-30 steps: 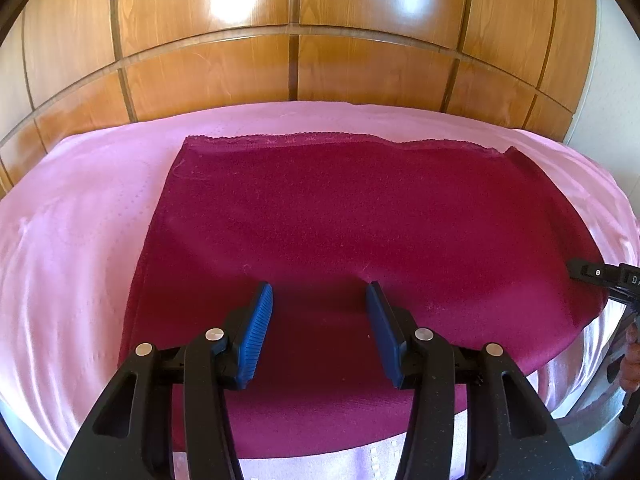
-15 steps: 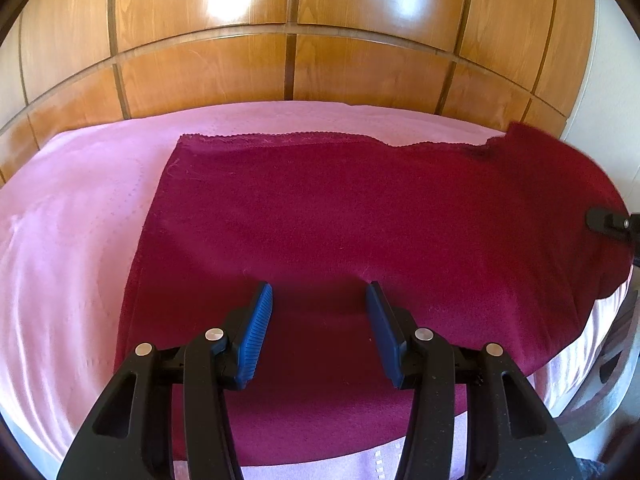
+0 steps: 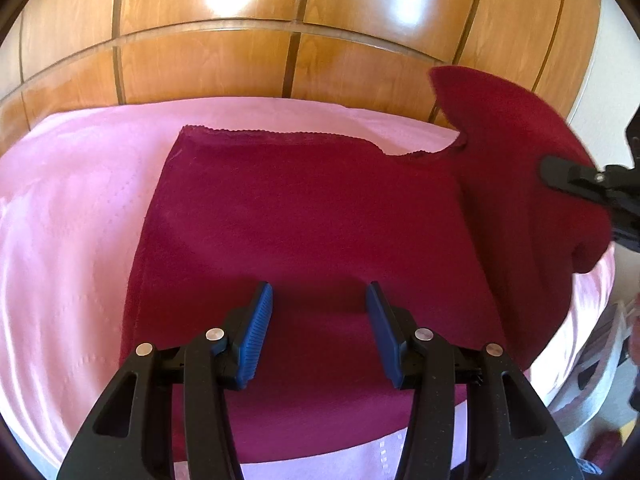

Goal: Fold small clothes
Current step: 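Grasp the sweater edge with the right tool and lift it toward the left tool, then fold the lifted sweater half over onto the other half with the right tool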

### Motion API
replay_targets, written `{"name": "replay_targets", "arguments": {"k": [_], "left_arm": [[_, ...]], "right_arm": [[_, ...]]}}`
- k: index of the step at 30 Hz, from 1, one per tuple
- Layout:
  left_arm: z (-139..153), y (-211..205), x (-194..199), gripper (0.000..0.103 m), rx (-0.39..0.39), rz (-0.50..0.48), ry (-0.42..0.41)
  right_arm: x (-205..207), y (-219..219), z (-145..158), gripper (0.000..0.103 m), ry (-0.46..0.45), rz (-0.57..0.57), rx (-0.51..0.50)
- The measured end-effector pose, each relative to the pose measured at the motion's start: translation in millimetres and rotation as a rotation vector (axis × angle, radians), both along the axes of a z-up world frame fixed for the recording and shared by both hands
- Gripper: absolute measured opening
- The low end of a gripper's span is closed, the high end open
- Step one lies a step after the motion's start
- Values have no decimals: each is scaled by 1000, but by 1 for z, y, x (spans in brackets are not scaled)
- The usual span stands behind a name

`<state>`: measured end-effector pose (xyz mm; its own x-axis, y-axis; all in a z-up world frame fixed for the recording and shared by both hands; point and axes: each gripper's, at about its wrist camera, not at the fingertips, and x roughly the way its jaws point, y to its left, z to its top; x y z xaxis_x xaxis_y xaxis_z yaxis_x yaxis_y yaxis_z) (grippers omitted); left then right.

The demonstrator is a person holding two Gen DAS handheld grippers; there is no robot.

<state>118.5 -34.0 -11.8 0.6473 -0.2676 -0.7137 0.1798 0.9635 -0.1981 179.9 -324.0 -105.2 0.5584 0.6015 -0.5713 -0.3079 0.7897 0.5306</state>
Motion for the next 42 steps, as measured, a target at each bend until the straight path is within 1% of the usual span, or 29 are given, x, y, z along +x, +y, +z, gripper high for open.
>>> {"name": "replay_targets", "arguments": {"k": [3, 5, 7, 10, 11, 13, 16, 19, 20, 22, 25, 26, 28, 29, 31, 33, 36, 37, 40, 42], "left_arm": [[6, 16, -1, 48, -49, 3, -1], [9, 35, 0, 48, -94, 20, 10], [10, 54, 0, 48, -129, 41, 18], [11, 84, -1, 48, -218, 54, 30], [11, 89, -2, 48, -237, 56, 31], [7, 102, -3, 48, -309, 42, 53], [-1, 112, -1, 48, -363, 66, 77], [-1, 127, -3, 48, -477, 83, 83], [0, 131, -3, 48, -508, 86, 83], [4, 140, -5, 48, -570, 87, 73], [11, 153, -6, 48, -670, 80, 63], [12, 156, -5, 48, -691, 76, 65], [14, 158, -5, 53, -705, 80, 67], [16, 161, -5, 57, -712, 80, 70], [17, 161, -3, 57, -731, 64, 88], [20, 159, -2, 57, -723, 61, 90], [23, 159, 4, 60, -712, 59, 107], [24, 159, 5, 60, -708, 56, 110], [33, 155, 6, 60, -699, 22, 118], [37, 150, 5, 60, -676, -5, 137]], "right_arm": [[6, 14, -8, 24, 17, 17, -14], [10, 21, -10, 24, 24, 23, -13], [12, 27, -5, 24, 14, 30, -1], [12, 38, 5, 24, -13, 60, 16], [12, 45, 8, 24, -22, 74, 19], [10, 57, 11, 24, -33, 102, 23], [6, 87, 10, 24, -47, 157, 3], [-3, 124, 2, 24, -61, 232, -51], [-8, 143, -3, 24, -70, 270, -85], [-15, 166, -14, 24, -70, 324, -131], [-24, 188, -34, 25, -87, 340, -247], [-25, 189, -39, 26, -89, 344, -262], [-30, 190, -42, 39, -95, 371, -233], [-34, 185, -40, 43, -100, 395, -184], [-44, 177, -35, 64, -92, 463, -94], [-50, 168, -32, 65, -101, 488, -45], [-59, 146, -32, 65, -91, 468, -25], [-61, 138, -33, 65, -90, 450, -29], [-69, 102, -37, 65, -98, 349, -65], [-75, 82, -41, 66, -110, 278, -120]]}}
